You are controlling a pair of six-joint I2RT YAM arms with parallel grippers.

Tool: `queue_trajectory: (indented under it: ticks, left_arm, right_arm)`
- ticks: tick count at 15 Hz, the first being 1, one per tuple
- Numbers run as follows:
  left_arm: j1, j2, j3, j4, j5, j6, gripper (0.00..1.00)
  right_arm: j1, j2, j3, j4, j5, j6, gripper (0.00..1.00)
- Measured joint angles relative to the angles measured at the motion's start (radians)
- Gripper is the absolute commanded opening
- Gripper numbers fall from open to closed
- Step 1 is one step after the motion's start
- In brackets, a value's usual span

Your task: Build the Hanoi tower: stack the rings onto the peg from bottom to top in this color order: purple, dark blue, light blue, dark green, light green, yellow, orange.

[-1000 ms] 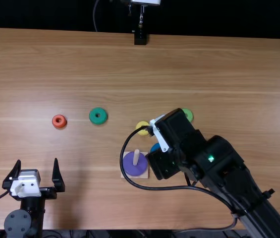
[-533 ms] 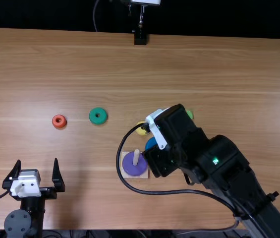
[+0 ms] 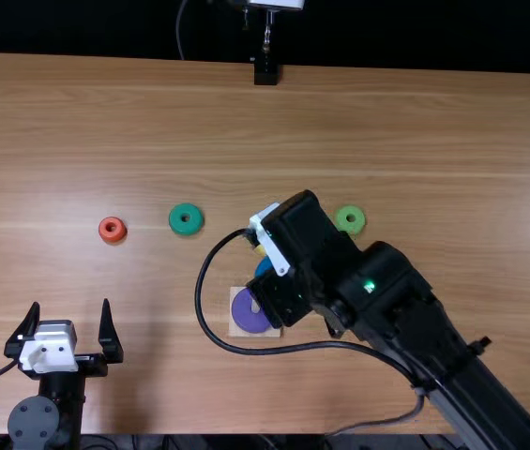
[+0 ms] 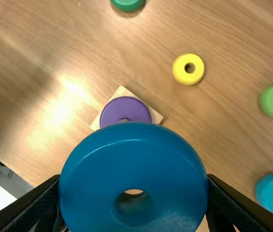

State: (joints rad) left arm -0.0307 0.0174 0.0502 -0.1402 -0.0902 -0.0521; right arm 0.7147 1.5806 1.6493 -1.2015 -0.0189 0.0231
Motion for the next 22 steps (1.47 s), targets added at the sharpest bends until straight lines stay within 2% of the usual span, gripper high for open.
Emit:
queue_trajectory:
  ticks: [7,22]
  left_arm:
    - [0.0,0.0,0.0,0.0,0.0,0.0,1.0]
    - [0.0,0.0,0.0,0.0,0.0,0.0,1.0]
  right_arm:
    - [0.044,0.004,0.0,0.016,0.0,0.001,0.0]
    - [0.045,0.072,-0.002,0.068,0.001,-0.002,0.0]
